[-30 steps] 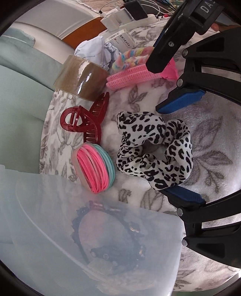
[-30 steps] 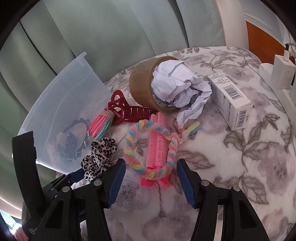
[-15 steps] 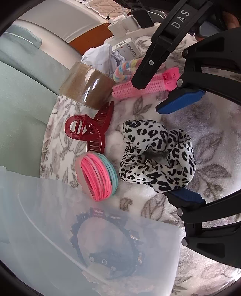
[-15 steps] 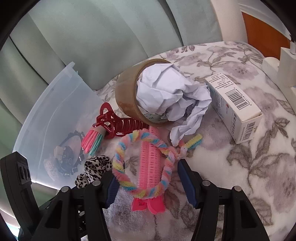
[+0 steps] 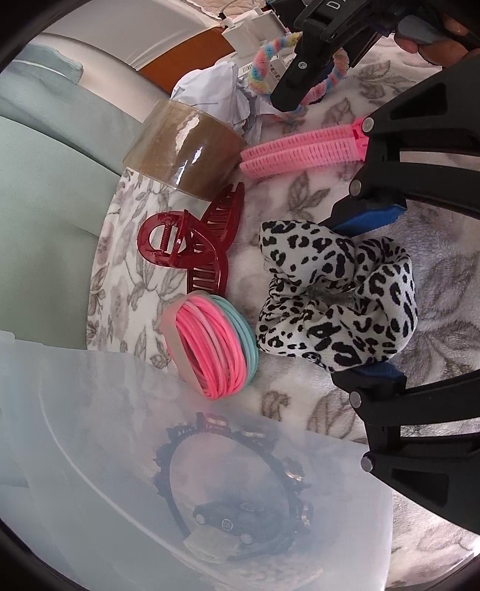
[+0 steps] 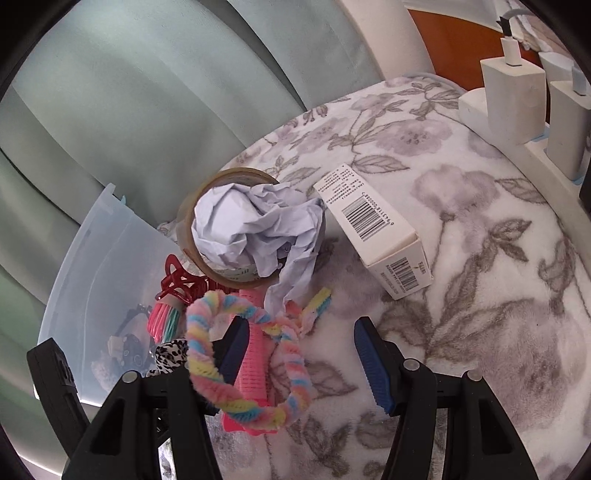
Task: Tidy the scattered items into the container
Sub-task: 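Grasp the leopard scrunchie with left while right grasps the rainbow pipe cleaner, then lift the leopard scrunchie with left while right lifts the rainbow pipe cleaner, then carry the scrunchie with left while right carries the pipe cleaner over the container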
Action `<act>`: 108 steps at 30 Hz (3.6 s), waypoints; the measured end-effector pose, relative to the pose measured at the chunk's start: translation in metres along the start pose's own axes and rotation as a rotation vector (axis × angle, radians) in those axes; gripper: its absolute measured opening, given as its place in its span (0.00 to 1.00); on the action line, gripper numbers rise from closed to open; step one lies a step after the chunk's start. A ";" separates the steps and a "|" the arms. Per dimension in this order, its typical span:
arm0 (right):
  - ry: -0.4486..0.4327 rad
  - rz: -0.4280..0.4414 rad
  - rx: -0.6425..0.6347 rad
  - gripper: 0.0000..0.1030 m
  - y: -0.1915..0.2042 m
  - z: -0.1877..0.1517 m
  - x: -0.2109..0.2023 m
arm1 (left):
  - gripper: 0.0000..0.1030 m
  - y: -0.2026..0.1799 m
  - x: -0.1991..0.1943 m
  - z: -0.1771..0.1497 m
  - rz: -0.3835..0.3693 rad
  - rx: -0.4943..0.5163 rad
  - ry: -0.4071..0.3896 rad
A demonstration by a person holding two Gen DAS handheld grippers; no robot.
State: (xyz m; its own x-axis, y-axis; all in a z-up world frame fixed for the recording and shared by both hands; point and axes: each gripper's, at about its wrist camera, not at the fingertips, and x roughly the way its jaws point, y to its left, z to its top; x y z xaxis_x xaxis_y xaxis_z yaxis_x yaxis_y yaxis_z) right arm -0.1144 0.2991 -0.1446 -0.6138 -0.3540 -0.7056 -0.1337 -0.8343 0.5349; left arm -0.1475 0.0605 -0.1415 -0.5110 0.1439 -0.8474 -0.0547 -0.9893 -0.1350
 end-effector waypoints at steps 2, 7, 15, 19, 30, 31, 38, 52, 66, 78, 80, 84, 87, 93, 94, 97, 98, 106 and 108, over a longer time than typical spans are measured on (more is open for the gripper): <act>-0.002 0.005 -0.006 0.51 0.003 0.000 0.001 | 0.50 0.001 0.000 0.000 0.003 -0.003 -0.004; 0.002 0.030 -0.011 0.31 0.003 -0.002 -0.001 | 0.40 0.001 -0.003 -0.003 0.004 -0.005 -0.012; -0.027 0.035 -0.010 0.20 0.002 -0.004 -0.016 | 0.30 0.002 -0.008 -0.009 -0.015 -0.015 -0.003; -0.041 0.040 -0.022 0.14 0.006 -0.006 -0.025 | 0.29 -0.004 -0.018 -0.020 -0.033 -0.020 0.008; -0.077 0.048 -0.039 0.10 0.017 -0.019 -0.059 | 0.28 -0.013 -0.056 -0.044 -0.048 0.030 -0.037; -0.084 0.051 -0.045 0.10 0.019 -0.020 -0.064 | 0.28 -0.012 -0.064 -0.047 -0.050 0.034 -0.046; -0.117 0.070 -0.078 0.06 0.034 -0.028 -0.087 | 0.27 -0.013 -0.098 -0.049 -0.071 0.052 -0.084; -0.126 0.070 -0.082 0.10 0.040 -0.033 -0.091 | 0.27 -0.017 -0.108 -0.053 -0.072 0.082 -0.102; -0.085 0.043 -0.067 0.33 0.035 -0.024 -0.062 | 0.27 -0.012 -0.086 -0.051 -0.078 0.067 -0.047; -0.060 0.046 -0.074 0.31 0.040 -0.016 -0.035 | 0.27 -0.007 -0.070 -0.050 -0.081 0.047 -0.001; -0.056 0.056 -0.068 0.30 0.040 -0.013 -0.034 | 0.27 -0.007 -0.070 -0.050 -0.081 0.046 0.000; -0.052 0.037 -0.071 0.18 0.042 -0.011 -0.034 | 0.27 -0.008 -0.072 -0.050 -0.078 0.048 -0.003; -0.047 0.052 -0.065 0.09 0.042 -0.010 -0.035 | 0.27 -0.010 -0.079 -0.051 -0.076 0.057 -0.016; -0.084 0.083 -0.047 0.08 0.043 -0.013 -0.055 | 0.27 -0.015 -0.096 -0.054 -0.080 0.073 -0.048; -0.090 0.091 -0.042 0.08 0.043 -0.013 -0.059 | 0.27 -0.016 -0.099 -0.055 -0.080 0.077 -0.053; -0.105 0.106 -0.027 0.07 0.041 -0.016 -0.070 | 0.27 -0.017 -0.107 -0.058 -0.081 0.088 -0.063; -0.111 0.113 -0.022 0.07 0.041 -0.016 -0.074 | 0.27 -0.017 -0.110 -0.058 -0.081 0.091 -0.068; -0.168 0.145 -0.021 0.07 0.043 -0.015 -0.107 | 0.27 -0.020 -0.130 -0.059 -0.080 0.102 -0.106; -0.183 0.153 -0.023 0.07 0.045 -0.015 -0.115 | 0.27 -0.020 -0.136 -0.060 -0.082 0.105 -0.120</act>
State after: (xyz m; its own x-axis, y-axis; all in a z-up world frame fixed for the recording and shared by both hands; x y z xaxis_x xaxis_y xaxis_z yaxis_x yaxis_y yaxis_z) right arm -0.0379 0.2961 -0.0460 -0.7564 -0.3964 -0.5203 -0.0120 -0.7869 0.6170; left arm -0.0257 0.0621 -0.0539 -0.5993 0.2264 -0.7678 -0.1862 -0.9723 -0.1413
